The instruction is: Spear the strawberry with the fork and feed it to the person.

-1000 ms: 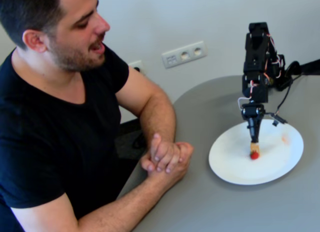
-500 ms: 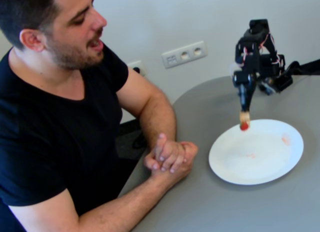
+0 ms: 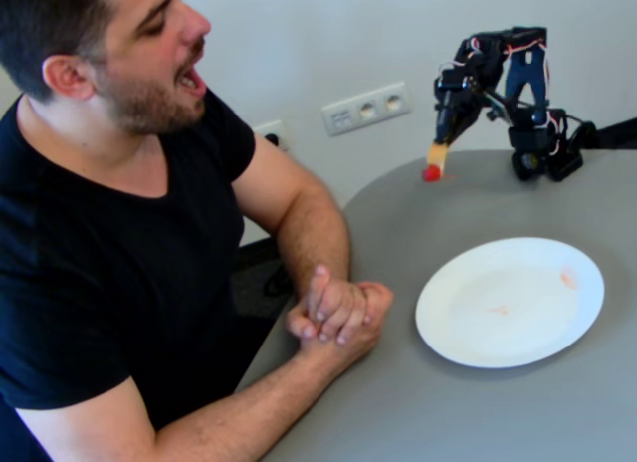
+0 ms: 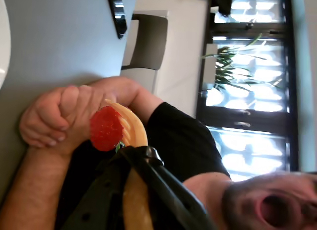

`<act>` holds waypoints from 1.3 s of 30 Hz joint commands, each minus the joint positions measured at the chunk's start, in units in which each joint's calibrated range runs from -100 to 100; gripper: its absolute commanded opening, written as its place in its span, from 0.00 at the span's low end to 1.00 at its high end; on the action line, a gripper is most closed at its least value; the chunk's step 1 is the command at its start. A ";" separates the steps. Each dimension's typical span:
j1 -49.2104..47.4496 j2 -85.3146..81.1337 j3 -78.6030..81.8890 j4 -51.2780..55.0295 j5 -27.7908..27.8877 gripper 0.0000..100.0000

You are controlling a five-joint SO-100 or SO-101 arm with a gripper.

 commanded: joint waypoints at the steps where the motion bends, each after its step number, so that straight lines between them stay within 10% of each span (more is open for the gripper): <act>1: 4.08 -6.87 13.69 -18.43 2.71 0.01; 7: 7.44 -1.61 16.66 -35.92 6.18 0.01; 39: 21.62 50.82 -70.62 -23.74 8.12 0.01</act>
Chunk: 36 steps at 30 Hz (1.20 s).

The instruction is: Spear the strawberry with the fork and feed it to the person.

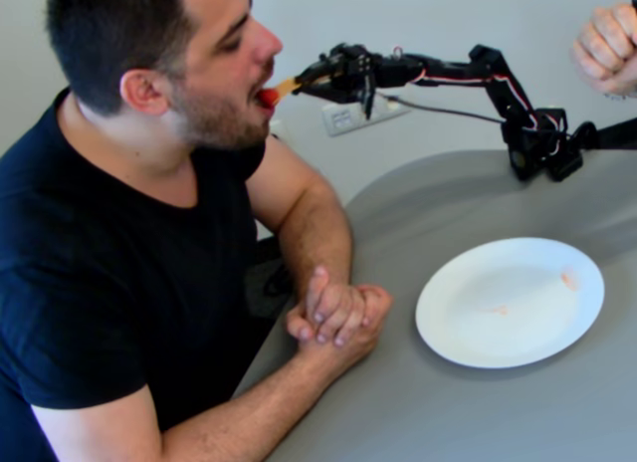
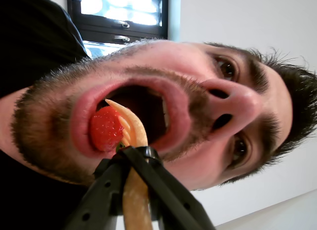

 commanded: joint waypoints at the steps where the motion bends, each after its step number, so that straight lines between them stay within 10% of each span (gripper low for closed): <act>1: 0.64 0.00 -4.22 -0.83 0.24 0.01; 15: 0.72 0.43 -6.93 6.40 -0.75 0.01; 36: -22.64 -19.48 -5.76 70.63 -6.10 0.01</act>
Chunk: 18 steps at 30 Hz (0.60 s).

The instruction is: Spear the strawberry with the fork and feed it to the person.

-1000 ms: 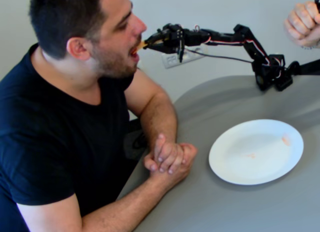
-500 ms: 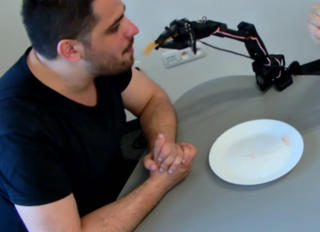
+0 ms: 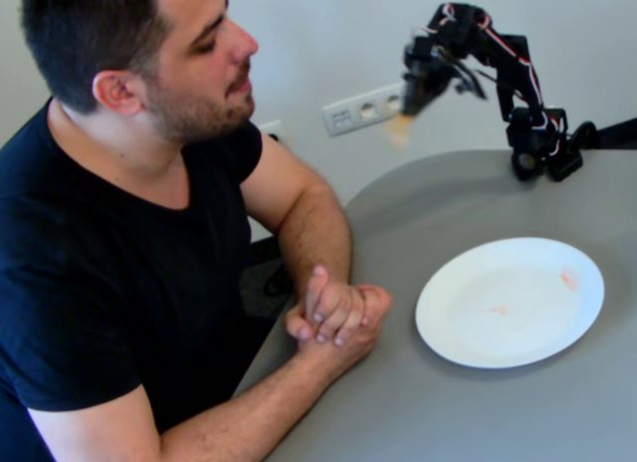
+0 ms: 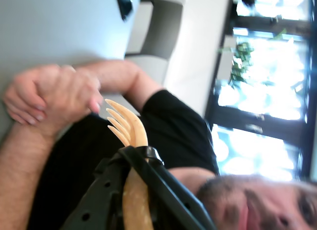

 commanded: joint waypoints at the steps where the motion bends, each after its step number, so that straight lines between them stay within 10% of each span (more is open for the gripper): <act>1: -4.45 -2.88 -0.59 7.35 -0.05 0.01; 18: -10.28 -18.72 2.65 27.11 -2.41 0.01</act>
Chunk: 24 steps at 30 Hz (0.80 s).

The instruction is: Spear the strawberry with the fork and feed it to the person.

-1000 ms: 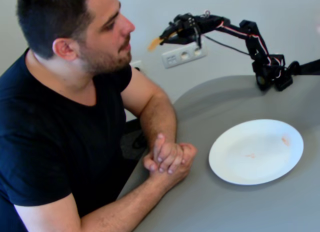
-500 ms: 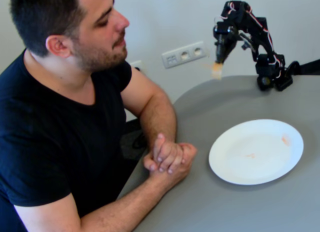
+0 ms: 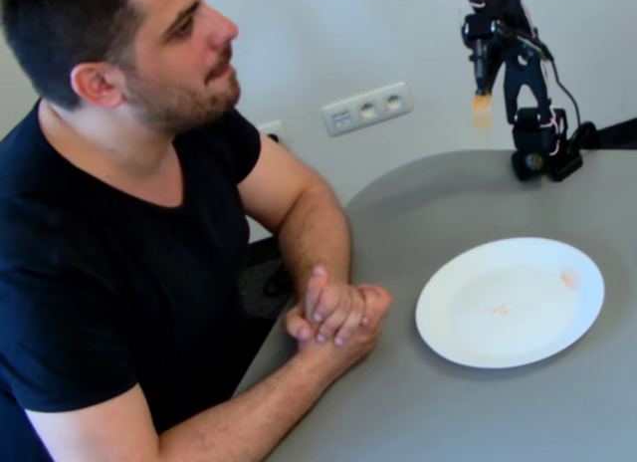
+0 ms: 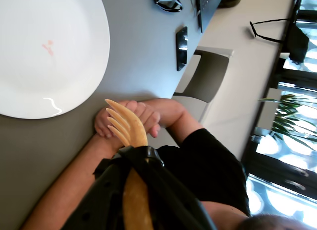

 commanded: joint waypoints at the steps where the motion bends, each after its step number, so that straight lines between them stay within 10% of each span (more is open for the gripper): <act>1: 0.63 -5.84 3.82 1.63 0.30 0.01; 8: -0.64 -29.39 37.81 -10.65 1.87 0.01; 17: -0.87 -60.14 118.07 -70.00 5.91 0.01; 24: -1.17 -60.81 134.21 -85.06 5.33 0.01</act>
